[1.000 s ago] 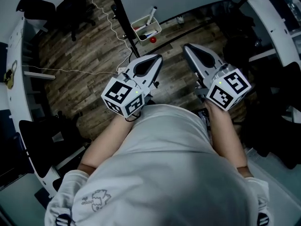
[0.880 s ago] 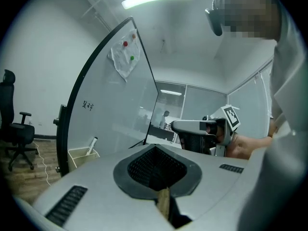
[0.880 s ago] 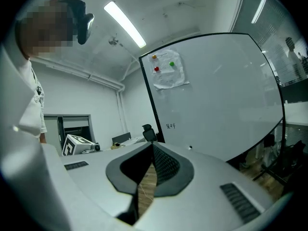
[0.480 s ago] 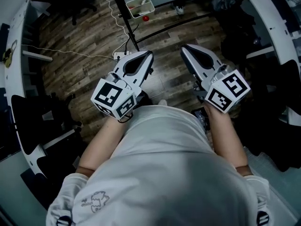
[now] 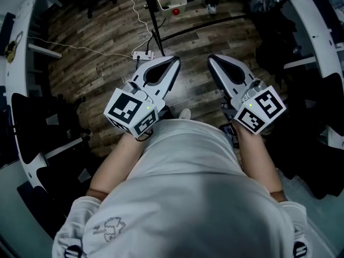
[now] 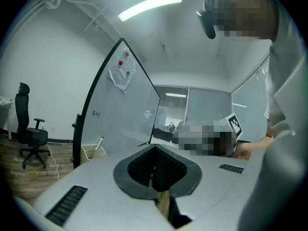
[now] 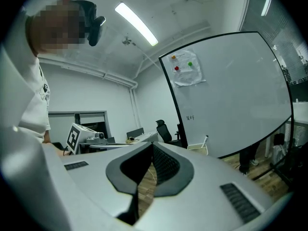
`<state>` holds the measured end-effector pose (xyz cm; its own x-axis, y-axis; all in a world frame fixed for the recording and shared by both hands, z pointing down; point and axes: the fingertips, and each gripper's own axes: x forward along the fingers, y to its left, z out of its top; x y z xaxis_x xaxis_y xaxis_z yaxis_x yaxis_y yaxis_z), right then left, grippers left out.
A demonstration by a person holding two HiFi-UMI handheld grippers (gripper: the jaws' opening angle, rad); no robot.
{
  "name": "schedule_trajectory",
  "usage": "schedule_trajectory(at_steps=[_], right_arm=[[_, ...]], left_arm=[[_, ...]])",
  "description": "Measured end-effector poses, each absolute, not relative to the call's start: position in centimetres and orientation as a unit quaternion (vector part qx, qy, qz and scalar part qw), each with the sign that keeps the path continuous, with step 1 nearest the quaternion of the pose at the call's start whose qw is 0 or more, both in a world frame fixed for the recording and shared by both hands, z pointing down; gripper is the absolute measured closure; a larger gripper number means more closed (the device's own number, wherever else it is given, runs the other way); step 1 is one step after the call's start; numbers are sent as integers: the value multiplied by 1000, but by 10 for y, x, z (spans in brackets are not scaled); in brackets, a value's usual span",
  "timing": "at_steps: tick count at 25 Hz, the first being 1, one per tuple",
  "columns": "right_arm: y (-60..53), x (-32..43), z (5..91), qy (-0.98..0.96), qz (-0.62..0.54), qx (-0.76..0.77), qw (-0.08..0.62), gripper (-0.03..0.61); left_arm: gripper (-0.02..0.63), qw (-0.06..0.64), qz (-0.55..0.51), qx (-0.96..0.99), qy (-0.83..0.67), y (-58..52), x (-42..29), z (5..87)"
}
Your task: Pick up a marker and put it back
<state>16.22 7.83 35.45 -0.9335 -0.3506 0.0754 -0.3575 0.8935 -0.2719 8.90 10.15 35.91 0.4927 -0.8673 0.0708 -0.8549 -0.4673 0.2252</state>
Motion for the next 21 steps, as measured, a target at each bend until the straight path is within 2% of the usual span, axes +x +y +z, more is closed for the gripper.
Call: schedule_trajectory(at_steps=[21], right_arm=[[83, 164, 352, -973, 137, 184, 17, 566]], left_arm=[[609, 124, -26, 856, -501, 111, 85, 363]])
